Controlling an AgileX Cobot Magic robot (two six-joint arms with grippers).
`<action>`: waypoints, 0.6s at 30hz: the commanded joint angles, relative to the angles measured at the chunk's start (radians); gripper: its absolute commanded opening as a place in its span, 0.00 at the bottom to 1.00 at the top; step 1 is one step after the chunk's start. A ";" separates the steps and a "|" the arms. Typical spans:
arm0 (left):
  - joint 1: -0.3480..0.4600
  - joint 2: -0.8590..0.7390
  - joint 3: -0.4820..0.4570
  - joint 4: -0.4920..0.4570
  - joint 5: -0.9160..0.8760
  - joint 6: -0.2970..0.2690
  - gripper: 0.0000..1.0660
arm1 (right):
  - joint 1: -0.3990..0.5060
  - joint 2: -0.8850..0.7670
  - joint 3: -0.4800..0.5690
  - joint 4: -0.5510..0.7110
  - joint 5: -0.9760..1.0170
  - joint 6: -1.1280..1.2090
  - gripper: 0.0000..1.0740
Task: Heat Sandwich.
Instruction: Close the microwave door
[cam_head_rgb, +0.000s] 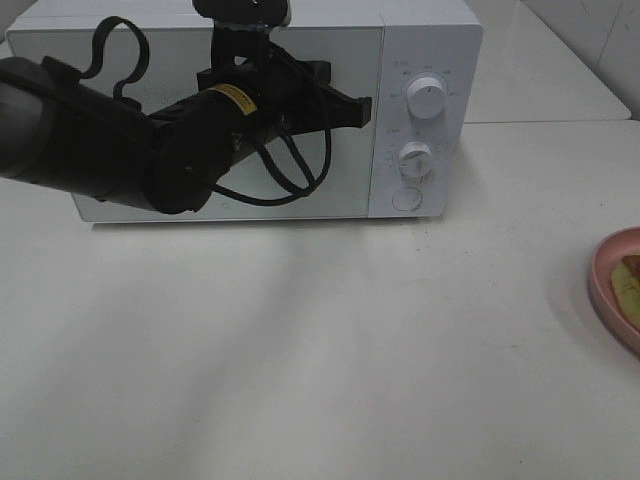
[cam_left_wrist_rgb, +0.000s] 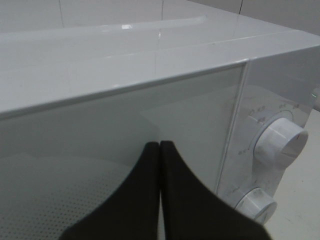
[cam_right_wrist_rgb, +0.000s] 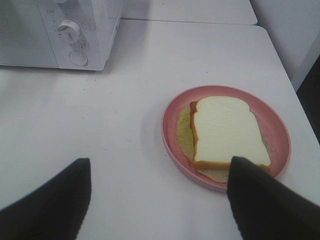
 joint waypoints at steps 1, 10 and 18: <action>0.029 0.008 -0.030 -0.090 -0.033 -0.007 0.00 | -0.007 -0.029 0.001 -0.005 -0.004 -0.010 0.69; 0.029 0.007 -0.007 -0.089 -0.024 -0.008 0.00 | -0.007 -0.029 0.001 -0.005 -0.004 -0.010 0.69; 0.029 -0.027 -0.001 -0.087 0.010 -0.009 0.00 | -0.007 -0.029 0.001 -0.005 -0.004 -0.009 0.69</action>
